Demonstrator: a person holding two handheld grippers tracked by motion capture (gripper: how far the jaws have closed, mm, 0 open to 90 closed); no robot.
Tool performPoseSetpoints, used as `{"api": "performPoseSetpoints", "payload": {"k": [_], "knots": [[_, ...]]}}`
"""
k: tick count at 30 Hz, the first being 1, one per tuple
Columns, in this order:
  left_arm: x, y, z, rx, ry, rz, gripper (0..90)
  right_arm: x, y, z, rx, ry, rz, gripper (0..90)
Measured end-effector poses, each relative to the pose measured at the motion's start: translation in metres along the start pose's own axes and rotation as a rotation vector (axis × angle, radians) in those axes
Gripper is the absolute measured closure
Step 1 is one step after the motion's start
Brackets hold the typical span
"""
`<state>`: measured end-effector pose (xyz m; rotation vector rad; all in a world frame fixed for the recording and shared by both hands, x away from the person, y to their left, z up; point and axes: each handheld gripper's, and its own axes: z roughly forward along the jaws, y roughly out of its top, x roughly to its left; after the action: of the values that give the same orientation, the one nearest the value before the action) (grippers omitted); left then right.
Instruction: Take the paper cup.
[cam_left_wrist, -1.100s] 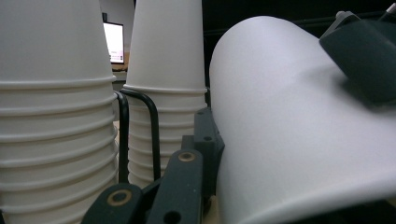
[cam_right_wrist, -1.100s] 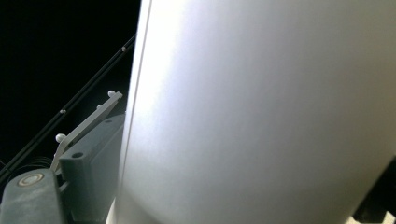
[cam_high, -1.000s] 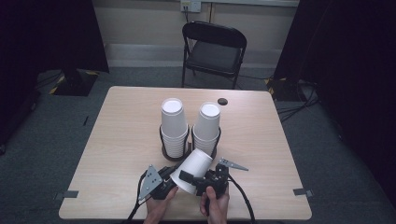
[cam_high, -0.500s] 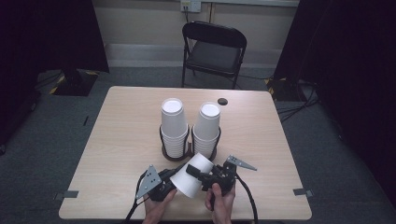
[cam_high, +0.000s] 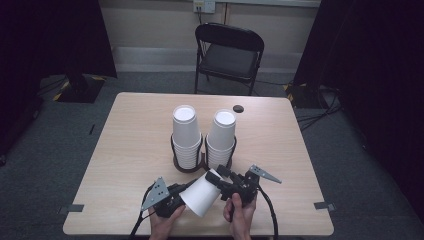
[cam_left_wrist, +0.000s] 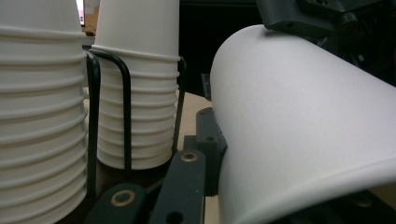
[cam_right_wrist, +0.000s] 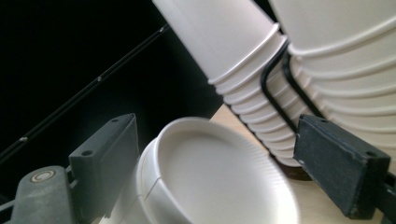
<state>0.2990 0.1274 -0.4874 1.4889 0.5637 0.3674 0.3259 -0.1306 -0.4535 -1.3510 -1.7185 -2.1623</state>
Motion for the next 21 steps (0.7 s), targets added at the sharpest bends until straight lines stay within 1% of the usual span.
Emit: {"api": "performPoseSetpoints", "payload": {"k": [1, 3, 4, 5, 7, 8, 9, 10, 11, 12, 13, 14, 15, 16, 19, 21], "knots": [[0.000, 0.001, 0.000, 0.009, -0.005, 0.004, 86.5, 0.000, 0.001, -0.001, -0.002, -0.003, -0.007, 13.3], [-0.001, 0.004, 0.000, 0.034, 0.000, 0.030, 86.5, 0.000, 0.001, -0.004, -0.009, -0.016, -0.054, 13.0], [0.000, 0.005, 0.000, 0.042, -0.004, 0.028, 86.5, 0.000, 0.002, -0.006, -0.011, -0.029, -0.077, 12.8], [0.000, 0.006, 0.000, 0.049, -0.008, 0.027, 86.4, 0.001, 0.002, -0.007, -0.009, -0.029, -0.092, 12.8], [0.000, 0.007, 0.000, 0.064, -0.009, 0.031, 86.4, 0.001, 0.003, -0.010, -0.014, -0.032, -0.088, 12.8], [-0.001, 0.007, 0.001, 0.082, -0.013, 0.037, 86.4, 0.000, 0.003, -0.011, -0.020, -0.024, -0.098, 12.7], [-0.001, 0.007, 0.001, 0.098, -0.007, 0.051, 86.4, 0.000, 0.002, -0.013, -0.020, -0.013, -0.134, 12.7], [-0.001, 0.007, 0.002, 0.108, -0.005, 0.060, 86.4, 0.001, 0.002, -0.014, -0.020, -0.023, -0.162, 12.6], [0.000, 0.007, 0.002, 0.121, -0.008, 0.060, 86.4, 0.002, 0.002, -0.015, -0.016, -0.028, -0.187, 12.6], [0.000, 0.007, 0.002, 0.127, -0.008, 0.056, 86.4, 0.003, 0.002, -0.017, -0.021, -0.034, -0.234, 12.6], [0.001, 0.007, 0.002, 0.131, -0.010, 0.055, 86.4, 0.003, 0.002, -0.019, -0.022, -0.043, -0.251, 12.6], [0.003, 0.007, 0.002, 0.131, -0.022, 0.037, 86.5, 0.004, 0.002, -0.020, -0.022, -0.052, -0.265, 12.6], [0.004, 0.007, 0.001, 0.132, -0.032, 0.019, 86.5, 0.003, 0.002, -0.021, -0.012, -0.042, -0.277, 12.6], [0.006, 0.007, 0.000, 0.134, -0.028, 0.008, 86.5, 0.002, 0.003, -0.022, -0.003, -0.031, -0.284, 12.6], [0.011, 0.009, -0.003, 0.164, -0.016, 0.005, 86.6, 0.001, 0.003, -0.025, 0.003, -0.044, -0.302, 13.0], [0.014, 0.009, -0.005, 0.169, -0.014, -0.003, 86.6, 0.000, 0.002, -0.028, -0.011, -0.032, -0.321, 12.9]]}}
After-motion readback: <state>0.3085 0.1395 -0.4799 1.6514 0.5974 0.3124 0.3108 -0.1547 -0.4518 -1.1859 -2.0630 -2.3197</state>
